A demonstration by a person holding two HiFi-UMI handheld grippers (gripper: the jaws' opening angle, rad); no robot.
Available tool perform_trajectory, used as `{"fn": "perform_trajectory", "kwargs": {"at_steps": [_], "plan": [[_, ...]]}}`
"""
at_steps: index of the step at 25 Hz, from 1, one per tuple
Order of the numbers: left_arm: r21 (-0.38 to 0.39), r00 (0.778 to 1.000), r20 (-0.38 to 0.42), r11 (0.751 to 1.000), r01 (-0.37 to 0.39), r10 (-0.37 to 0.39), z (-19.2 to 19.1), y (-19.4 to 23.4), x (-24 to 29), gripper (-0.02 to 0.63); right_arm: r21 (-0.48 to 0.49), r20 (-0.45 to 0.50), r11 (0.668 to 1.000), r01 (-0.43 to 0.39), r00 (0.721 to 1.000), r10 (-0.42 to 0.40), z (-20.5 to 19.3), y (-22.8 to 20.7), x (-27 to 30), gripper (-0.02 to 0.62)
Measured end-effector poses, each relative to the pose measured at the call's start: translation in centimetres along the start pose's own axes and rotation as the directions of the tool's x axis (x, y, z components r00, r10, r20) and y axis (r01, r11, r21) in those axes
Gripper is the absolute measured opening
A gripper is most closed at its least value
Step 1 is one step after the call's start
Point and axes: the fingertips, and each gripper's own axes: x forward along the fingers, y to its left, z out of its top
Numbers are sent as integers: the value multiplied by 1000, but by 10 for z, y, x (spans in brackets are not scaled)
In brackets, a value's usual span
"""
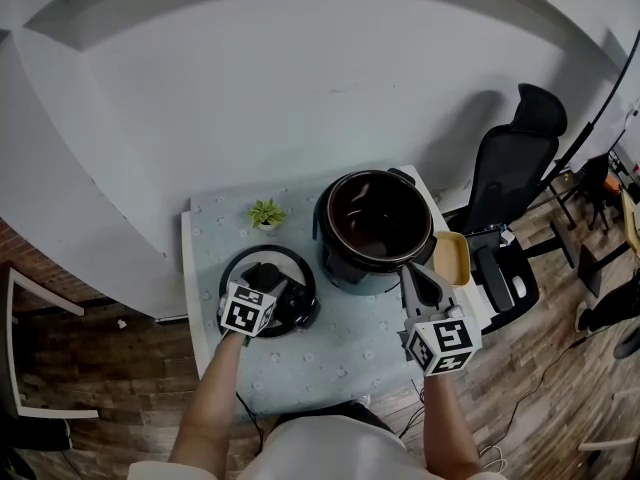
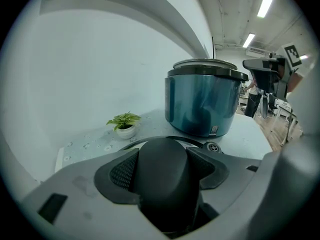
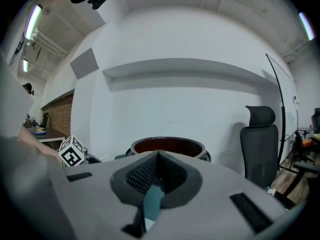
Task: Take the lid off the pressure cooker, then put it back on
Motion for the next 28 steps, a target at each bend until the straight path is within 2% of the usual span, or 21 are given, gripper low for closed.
{"fn": "perform_trajectory", "kwargs": {"at_steps": [8,13,18,28], "plan": [[-23,999,-26,999,-27,27,-2,1,0,279,-2,7,1000,7,1000,-7,1,1,-6,0],[0,999,-39,999,-34,34,6,2,-8,278,3,15,1000,22,1000,-22,2,-7,-15,0],[-15,1000,-19,1000,-23,23,38,5,-34,278,20,32,1000,14,999,-14,2,-9,-19,0],[-7,998,64,1000,-5,5,132,7,-104,278,37,87,998,-43,995,39,15,0,-13,0]]}}
